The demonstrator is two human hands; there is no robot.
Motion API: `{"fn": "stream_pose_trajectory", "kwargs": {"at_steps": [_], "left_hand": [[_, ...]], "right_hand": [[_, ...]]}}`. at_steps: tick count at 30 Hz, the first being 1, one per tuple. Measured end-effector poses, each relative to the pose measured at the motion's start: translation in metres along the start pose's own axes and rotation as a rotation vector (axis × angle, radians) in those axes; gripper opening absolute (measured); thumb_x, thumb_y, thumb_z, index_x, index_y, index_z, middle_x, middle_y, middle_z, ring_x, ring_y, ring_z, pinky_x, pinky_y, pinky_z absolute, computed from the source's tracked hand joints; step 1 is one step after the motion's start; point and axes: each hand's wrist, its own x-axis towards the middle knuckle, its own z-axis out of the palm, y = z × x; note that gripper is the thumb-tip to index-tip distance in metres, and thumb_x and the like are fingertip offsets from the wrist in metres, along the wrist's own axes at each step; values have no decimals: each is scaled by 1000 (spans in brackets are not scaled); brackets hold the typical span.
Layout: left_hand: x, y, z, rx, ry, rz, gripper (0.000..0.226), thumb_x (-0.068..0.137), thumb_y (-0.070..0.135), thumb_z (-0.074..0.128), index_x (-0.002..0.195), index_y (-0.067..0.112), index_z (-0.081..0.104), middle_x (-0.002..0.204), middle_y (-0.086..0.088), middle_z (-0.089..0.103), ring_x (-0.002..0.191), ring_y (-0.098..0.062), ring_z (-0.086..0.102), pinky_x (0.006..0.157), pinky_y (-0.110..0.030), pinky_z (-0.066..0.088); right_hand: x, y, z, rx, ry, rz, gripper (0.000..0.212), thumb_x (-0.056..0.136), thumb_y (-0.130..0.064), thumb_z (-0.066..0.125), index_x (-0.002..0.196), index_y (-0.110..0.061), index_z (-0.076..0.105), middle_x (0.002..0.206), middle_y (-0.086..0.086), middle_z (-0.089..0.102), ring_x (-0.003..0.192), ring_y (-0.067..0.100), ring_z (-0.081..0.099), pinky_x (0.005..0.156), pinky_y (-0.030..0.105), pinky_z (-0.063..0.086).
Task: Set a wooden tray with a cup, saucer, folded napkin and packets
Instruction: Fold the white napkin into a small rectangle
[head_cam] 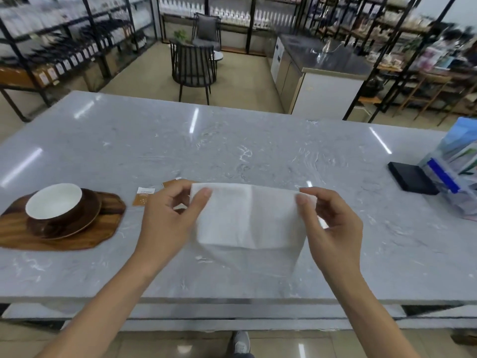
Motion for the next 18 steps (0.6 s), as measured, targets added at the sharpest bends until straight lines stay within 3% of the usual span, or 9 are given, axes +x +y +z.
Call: {"fn": "stream_pose_trajectory", "kwargs": {"at_steps": [2,4,8,10,14,16,18], "left_hand": [[7,5,-10,-32,28,39,11,90,31,71,86,21,74,84,-10,73,79,-24,67,63,-24,51],[12,10,-18,-43,30,94,8,87,31,71,89,25,75,85,-3,73,79,-17,67,68,-16,51],[12,13,-25,-73,-17,126,8,87,30,71,84,37,74,81,5,70,74,-6,62,66,-13,48],[11,12,-28,-62,-24,133,6,90,35,74,84,35,74,80,2,69,72,-10,62,62,-17,48],[9,-6,-29,-64,-42,30,22,86,41,75,91,20,77,88,-19,72,80,-33,67,66,-41,54],[10,-23,-22,-141,-82,-124,17,86,36,77,86,19,77,83,-21,71,72,-24,67,65,-37,54],[10,-49,-9,-178,-123,-278,19,89,25,74,70,24,72,69,-5,70,63,-10,63,57,-25,53]], "right_hand": [[10,-3,-3,59,2,-20,9,95,-31,72,99,-39,74,99,-13,77,92,6,73,78,11,54],[20,-4,-7,96,-22,-12,7,93,-33,72,98,-36,76,95,-6,77,86,13,73,76,19,57],[26,-1,-12,78,-65,-34,9,91,-34,73,98,-37,77,93,-1,76,84,24,71,76,38,60],[26,0,-14,82,-74,-57,10,90,-32,73,98,-37,77,92,-1,76,83,25,70,75,35,59],[26,9,-13,83,-132,-19,10,91,-28,76,100,-34,77,89,-3,75,77,14,70,64,22,59],[31,24,-8,65,-173,63,10,92,-27,78,100,-33,77,84,-9,73,70,8,67,58,19,55],[44,47,3,4,-232,156,10,91,-29,78,99,-34,77,81,-12,71,66,7,64,58,19,51]]}}
